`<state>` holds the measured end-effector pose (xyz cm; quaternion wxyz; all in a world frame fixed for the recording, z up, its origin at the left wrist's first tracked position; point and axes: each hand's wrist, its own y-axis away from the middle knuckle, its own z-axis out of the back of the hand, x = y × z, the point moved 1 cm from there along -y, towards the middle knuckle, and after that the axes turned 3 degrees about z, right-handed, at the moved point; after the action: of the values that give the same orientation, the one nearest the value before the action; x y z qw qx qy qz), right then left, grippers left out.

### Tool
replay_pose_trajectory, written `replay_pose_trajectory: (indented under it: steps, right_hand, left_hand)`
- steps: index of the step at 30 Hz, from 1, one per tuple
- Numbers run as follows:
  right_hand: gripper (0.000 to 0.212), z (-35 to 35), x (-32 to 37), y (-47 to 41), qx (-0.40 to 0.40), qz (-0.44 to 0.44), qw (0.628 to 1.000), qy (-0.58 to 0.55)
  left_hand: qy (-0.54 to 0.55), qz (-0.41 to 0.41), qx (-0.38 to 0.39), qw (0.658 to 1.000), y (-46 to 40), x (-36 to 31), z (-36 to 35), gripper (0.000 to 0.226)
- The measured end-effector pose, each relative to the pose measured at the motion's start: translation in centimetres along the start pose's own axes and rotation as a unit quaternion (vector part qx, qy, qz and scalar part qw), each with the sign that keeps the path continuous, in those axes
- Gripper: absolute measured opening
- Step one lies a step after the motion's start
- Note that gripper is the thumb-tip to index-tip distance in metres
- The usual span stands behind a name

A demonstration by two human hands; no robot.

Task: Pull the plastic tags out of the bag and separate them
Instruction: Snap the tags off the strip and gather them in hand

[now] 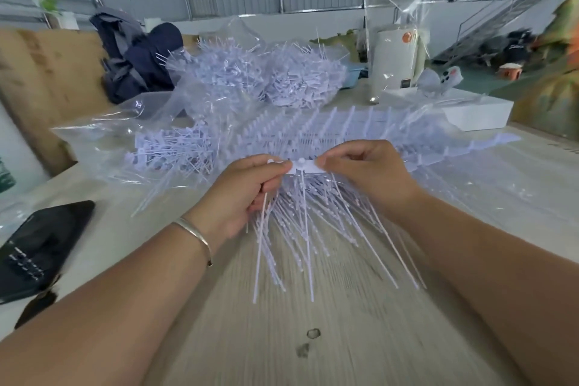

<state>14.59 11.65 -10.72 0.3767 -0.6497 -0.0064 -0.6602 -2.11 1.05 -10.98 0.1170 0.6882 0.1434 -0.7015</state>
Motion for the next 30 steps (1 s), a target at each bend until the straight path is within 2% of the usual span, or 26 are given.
replay_pose_trajectory:
  steps: [6, 9, 13, 15, 17, 18, 19, 21, 23, 24, 26, 28, 30]
  right_hand:
    - [0.001, 0.8, 0.7, -0.3, 0.065, -0.075, 0.995, -0.016]
    - [0.002, 1.1, 0.6, -0.2, 0.115, -0.095, 0.989, 0.026]
    - [0.006, 1.2, 0.6, -0.1, 0.156, -0.112, 0.978, 0.079]
    - [0.008, 1.2, 0.7, -0.1, 0.171, -0.123, 0.971, 0.111]
    - [0.019, 1.5, 0.9, -0.1, 0.184, -0.133, 0.965, 0.13]
    - [0.023, 1.7, 0.9, -0.2, 0.192, -0.132, 0.964, 0.129]
    - [0.022, 1.9, 1.0, -0.2, 0.197, -0.131, 0.964, 0.122]
    - [0.011, 2.0, 1.0, -0.1, 0.199, -0.124, 0.968, 0.092]
    - [0.028, 1.9, 1.1, 0.0, 0.198, -0.114, 0.972, 0.053]
    - [0.033, 2.0, 1.1, -0.1, 0.195, -0.107, 0.974, 0.037]
    - [0.022, 1.8, 1.4, -0.2, 0.178, -0.084, 0.98, 0.005]
    - [0.008, 1.7, 1.7, -0.2, 0.145, -0.067, 0.987, -0.005]
    - [0.009, 1.3, 1.8, 0.0, 0.119, -0.04, 0.991, 0.036]
  left_hand:
    - [-0.032, 0.005, 0.08, 0.996, 0.1, -0.3, 0.8, 0.007]
    - [-0.138, 0.002, 0.127, 0.982, 0.4, -0.7, 1.0, 0.009]
    - [-0.246, -0.001, 0.148, 0.958, 0.5, -0.9, 0.8, 0.02]
    - [-0.314, -0.002, 0.142, 0.939, 0.6, -1.0, 0.6, 0.017]
    - [-0.44, -0.016, 0.114, 0.891, 0.7, -0.9, 0.2, 0.013]
    - [-0.469, -0.024, 0.103, 0.877, 0.8, -0.8, 0.0, 0.013]
    - [-0.457, -0.028, 0.101, 0.883, 0.9, -0.6, -0.1, 0.016]
    - [-0.325, -0.027, 0.106, 0.939, 1.0, -0.4, 0.3, 0.02]
    - [-0.15, -0.029, 0.117, 0.981, 1.1, -0.7, 1.0, 0.023]
    - [-0.077, -0.025, 0.125, 0.989, 1.1, -1.0, 1.3, 0.026]
    - [0.019, -0.016, 0.119, 0.993, 0.9, -1.3, 1.6, 0.037]
    - [0.053, -0.006, 0.094, 0.994, 0.8, -1.5, 1.5, 0.043]
    - [0.06, -0.007, 0.081, 0.995, 1.1, -1.6, 0.9, 0.031]
